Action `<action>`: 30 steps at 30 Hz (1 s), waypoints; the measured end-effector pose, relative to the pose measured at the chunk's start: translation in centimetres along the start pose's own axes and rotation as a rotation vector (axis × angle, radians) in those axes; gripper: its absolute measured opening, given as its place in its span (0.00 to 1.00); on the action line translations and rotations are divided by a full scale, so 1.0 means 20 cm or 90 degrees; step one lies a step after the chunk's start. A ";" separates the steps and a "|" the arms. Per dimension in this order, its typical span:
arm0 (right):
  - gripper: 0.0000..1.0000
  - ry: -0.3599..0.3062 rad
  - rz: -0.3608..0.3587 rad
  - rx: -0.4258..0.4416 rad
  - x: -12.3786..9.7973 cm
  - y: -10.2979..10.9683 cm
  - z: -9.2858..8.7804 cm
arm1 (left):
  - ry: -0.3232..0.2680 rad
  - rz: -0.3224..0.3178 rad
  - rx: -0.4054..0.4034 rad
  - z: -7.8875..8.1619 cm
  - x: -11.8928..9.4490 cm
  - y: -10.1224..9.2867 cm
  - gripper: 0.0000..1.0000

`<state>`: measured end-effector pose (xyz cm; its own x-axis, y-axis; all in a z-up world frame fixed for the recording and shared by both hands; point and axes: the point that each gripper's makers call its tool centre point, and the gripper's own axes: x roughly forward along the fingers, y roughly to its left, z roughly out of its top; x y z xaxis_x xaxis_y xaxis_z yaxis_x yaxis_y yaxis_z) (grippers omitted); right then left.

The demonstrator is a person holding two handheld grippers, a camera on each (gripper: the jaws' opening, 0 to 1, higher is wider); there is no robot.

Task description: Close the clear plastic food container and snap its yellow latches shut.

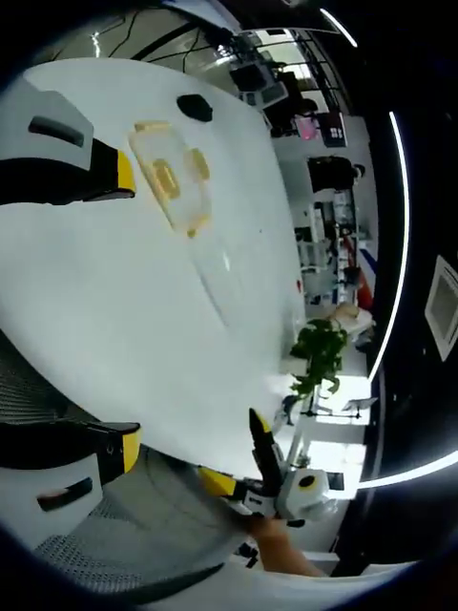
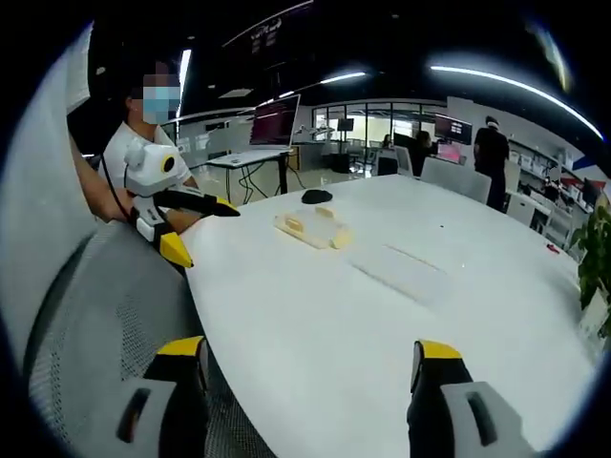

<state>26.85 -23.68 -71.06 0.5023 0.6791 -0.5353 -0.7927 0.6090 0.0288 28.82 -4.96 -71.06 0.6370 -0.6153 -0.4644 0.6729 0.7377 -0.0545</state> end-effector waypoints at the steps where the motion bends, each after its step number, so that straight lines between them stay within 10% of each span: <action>1: 0.88 0.000 0.001 0.001 0.00 0.00 0.00 | 0.000 0.000 0.000 0.00 0.00 0.00 0.94; 30: 0.88 0.002 0.001 -0.005 0.00 0.00 0.00 | -0.001 0.005 -0.001 0.00 0.00 0.01 0.93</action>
<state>26.81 -23.58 -71.13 0.4996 0.6794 -0.5374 -0.7965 0.6041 0.0232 28.93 -4.77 -71.08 0.6426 -0.6104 -0.4631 0.6679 0.7424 -0.0518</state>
